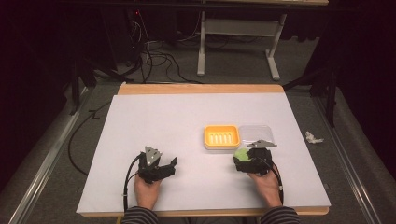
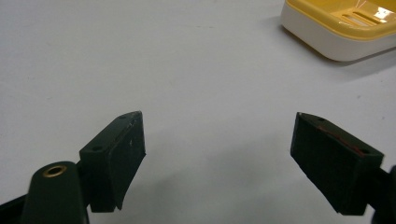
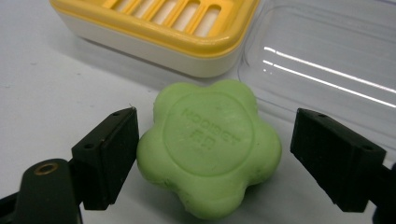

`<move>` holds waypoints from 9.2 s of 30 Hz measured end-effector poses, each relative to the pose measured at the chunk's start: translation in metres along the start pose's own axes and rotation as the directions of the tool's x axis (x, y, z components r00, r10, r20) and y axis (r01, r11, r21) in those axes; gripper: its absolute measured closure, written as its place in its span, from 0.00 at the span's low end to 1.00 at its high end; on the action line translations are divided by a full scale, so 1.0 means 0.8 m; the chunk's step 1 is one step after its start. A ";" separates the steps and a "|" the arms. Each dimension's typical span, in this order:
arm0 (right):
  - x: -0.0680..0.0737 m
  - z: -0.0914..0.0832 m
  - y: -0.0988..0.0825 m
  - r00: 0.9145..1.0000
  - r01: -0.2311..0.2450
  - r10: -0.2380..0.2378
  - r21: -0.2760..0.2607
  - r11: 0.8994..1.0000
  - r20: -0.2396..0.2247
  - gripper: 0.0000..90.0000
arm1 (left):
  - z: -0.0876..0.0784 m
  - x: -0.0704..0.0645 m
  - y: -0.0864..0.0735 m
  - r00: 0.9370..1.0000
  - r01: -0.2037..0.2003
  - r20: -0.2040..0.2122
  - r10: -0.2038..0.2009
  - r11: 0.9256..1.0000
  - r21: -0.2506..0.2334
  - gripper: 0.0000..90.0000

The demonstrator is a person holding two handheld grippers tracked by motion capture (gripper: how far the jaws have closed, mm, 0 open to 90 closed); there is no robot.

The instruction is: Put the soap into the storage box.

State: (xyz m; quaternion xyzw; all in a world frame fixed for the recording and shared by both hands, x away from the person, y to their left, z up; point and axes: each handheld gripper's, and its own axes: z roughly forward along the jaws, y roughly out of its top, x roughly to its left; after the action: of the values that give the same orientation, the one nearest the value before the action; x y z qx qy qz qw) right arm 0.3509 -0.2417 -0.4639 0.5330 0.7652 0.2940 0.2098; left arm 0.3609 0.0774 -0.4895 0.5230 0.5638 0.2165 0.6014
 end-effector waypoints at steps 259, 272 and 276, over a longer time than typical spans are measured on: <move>-0.046 -0.075 0.043 0.995 -0.036 0.002 -0.335 0.942 -0.101 0.33 | -0.001 -0.004 -0.003 1.000 -0.010 0.030 0.009 1.000 0.018 0.21; -0.058 -0.083 0.028 0.997 -0.041 0.015 -0.346 0.937 -0.077 0.33 | -0.003 -0.004 -0.003 0.999 -0.023 0.036 0.022 1.000 0.016 0.20; -0.059 -0.085 0.024 0.997 -0.042 0.017 -0.346 0.937 -0.074 0.33 | -0.003 -0.004 -0.003 0.999 -0.016 0.037 0.015 1.000 0.014 0.20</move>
State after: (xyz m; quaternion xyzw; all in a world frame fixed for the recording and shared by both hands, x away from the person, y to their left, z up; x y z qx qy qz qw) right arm 0.3374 -0.2963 -0.4007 0.4885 0.7001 0.4459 0.2690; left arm 0.3572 0.0748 -0.4894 0.5356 0.5501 0.2074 0.6062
